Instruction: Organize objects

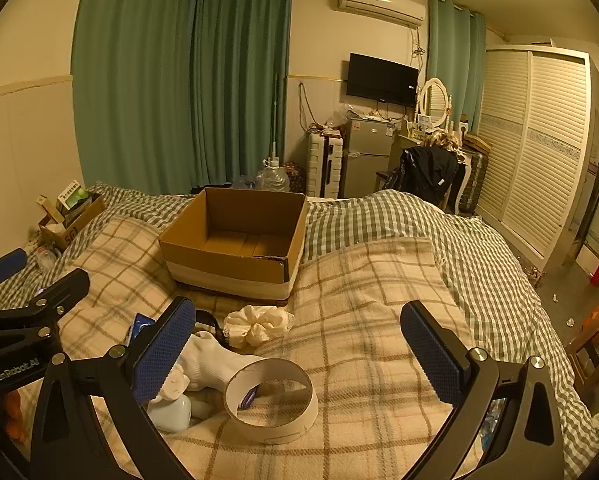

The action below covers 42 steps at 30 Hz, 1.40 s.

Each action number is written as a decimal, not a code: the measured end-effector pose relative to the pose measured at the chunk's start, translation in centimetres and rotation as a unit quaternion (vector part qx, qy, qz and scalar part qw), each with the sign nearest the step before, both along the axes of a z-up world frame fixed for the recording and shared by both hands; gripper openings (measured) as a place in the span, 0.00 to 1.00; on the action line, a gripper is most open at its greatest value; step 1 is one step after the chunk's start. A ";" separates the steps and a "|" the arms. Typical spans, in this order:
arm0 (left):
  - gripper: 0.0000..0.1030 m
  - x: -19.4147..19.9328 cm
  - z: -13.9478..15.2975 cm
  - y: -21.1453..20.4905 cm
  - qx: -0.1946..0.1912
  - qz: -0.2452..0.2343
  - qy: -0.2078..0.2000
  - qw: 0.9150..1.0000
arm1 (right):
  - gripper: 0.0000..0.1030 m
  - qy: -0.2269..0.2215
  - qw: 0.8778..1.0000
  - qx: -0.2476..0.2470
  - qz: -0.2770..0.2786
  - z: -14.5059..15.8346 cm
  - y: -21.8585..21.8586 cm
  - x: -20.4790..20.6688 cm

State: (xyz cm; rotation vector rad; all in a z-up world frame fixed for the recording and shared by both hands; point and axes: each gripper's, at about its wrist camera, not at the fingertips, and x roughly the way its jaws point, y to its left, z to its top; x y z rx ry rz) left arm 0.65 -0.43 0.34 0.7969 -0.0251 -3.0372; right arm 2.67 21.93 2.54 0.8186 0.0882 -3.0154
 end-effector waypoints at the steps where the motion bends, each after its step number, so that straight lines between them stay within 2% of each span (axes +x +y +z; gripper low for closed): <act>1: 1.00 0.0 0.0 0.1 -0.001 0.001 0.000 1.000 | 1.00 0.001 1.000 -0.001 0.002 0.1 0.1 0.1; 8: 1.00 0.3 0.3 0.5 0.003 0.003 -0.008 1.000 | 1.00 0.004 1.000 0.003 0.018 0.9 0.3 0.6; 12: 1.00 0.1 -0.1 0.6 0.016 -0.003 -0.033 0.999 | 1.00 -0.012 0.999 0.008 0.028 1.0 0.8 0.5; 16: 1.00 -0.3 -2.1 1.5 0.005 -0.012 -0.073 0.997 | 1.00 -0.035 0.999 0.014 0.028 -0.1 1.6 0.2; 20: 1.00 -0.7 -5.4 2.6 -0.008 -0.024 -0.138 0.990 | 1.00 -0.060 0.998 0.022 0.027 -1.8 1.9 -0.3; 24: 1.00 -0.7 -8.8 3.4 -0.028 -0.031 -0.185 0.982 | 1.00 -0.087 0.996 0.024 0.026 -3.8 2.0 -1.2; 28: 1.00 -1.6 -11.5 3.6 -0.012 -0.047 -0.241 0.969 | 1.00 -0.105 0.994 0.016 0.030 -5.4 2.0 -1.8; 33: 0.97 -2.4 -13.0 4.4 -0.012 -0.055 -0.259 0.964 | 1.00 -0.130 0.990 0.012 0.044 -7.1 1.5 -2.6; 36: 0.90 -2.9 -13.6 5.3 -0.016 -0.076 -0.263 0.962 | 1.00 -0.147 0.987 0.009 0.057 -8.0 1.1 -3.1; 39: 0.83 -3.5 -14.4 5.3 -0.004 -0.087 -0.273 0.958 | 1.00 -0.166 0.983 0.003 0.079 -8.9 0.5 -3.4; 42: 0.72 -3.6 -14.3 4.9 0.009 -0.089 -0.271 0.958 | 1.00 -0.181 0.980 0.003 0.081 -9.8 0.3 -3.9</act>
